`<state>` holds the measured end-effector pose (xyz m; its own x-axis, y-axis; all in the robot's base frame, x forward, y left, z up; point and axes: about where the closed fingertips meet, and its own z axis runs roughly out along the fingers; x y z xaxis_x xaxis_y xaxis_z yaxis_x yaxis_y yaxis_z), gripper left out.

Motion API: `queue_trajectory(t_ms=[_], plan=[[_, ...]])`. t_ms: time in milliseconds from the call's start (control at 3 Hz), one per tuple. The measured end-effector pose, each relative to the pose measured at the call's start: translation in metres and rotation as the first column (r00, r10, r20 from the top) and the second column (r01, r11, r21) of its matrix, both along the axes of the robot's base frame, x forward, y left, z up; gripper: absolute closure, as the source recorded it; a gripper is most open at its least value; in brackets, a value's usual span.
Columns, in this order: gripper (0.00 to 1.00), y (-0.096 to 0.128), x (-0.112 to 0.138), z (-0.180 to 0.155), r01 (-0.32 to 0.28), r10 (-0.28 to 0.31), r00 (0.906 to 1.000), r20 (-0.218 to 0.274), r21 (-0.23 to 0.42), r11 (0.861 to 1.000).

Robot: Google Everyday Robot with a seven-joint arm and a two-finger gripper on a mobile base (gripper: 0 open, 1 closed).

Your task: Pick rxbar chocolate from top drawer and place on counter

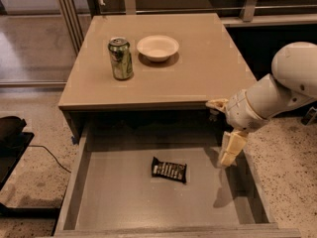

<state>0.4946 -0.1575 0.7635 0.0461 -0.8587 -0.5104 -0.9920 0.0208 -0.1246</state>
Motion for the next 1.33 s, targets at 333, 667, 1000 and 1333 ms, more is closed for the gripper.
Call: queue_trajectory(t_ms=[333,667,1000,1333], plan=[[0.0,-0.002,0.006,-0.017,0.019,-0.023,0.9981,0.057,0.06,0.998],[0.0,-0.002,0.006,-0.017,0.019,-0.023,0.9981,0.056,0.06,0.998],[0.0,0.013,-0.005,-0.034,0.017,-0.019,0.9996,0.022,0.109,0.994],[0.0,0.025,-0.019,-0.052,0.054,-0.054,0.9985,-0.004,0.17,0.984]])
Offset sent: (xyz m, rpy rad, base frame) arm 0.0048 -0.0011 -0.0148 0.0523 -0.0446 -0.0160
